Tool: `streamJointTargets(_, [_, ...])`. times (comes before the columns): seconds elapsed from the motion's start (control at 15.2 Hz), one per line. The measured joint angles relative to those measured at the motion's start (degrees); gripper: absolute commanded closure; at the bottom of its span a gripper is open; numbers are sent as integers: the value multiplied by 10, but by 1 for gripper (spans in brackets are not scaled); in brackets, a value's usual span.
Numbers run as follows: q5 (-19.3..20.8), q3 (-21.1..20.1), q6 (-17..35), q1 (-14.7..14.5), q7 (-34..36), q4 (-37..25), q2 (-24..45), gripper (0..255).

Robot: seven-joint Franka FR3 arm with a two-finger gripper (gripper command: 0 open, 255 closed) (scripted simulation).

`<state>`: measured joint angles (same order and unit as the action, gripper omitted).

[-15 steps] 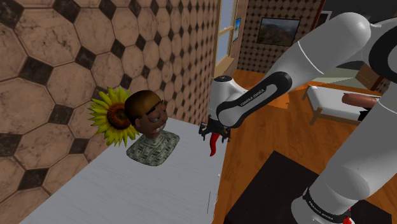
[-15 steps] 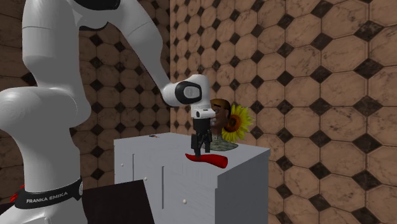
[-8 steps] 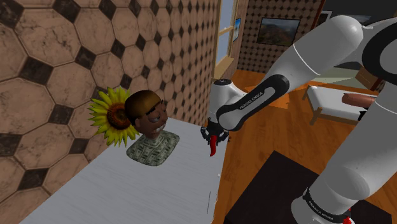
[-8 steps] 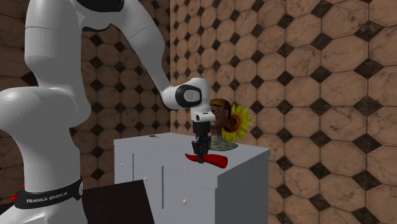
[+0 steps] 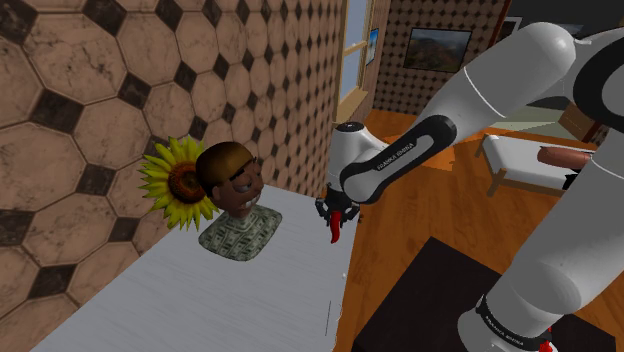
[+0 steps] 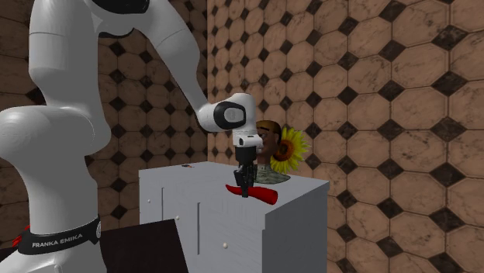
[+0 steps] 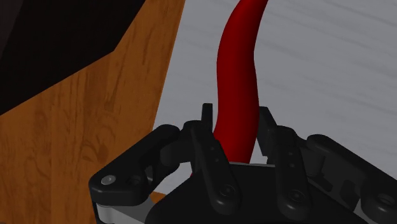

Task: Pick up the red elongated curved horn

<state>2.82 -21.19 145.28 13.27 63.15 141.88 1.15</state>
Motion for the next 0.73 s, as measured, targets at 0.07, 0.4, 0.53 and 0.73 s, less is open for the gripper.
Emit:
streamJointTargets(0.07, [-4, 0, -6, 0, -4, 0, -6, 255])
streamJointTargets(0.4, [-25, -1, -47, -1, -19, -10, -40, 255])
streamJointTargets(0.53, [-31, 1, -64, -1, -25, -17, -51, 255])
streamJointTargets(0.73, [-41, 2, -88, -2, -32, -23, -70, 255])
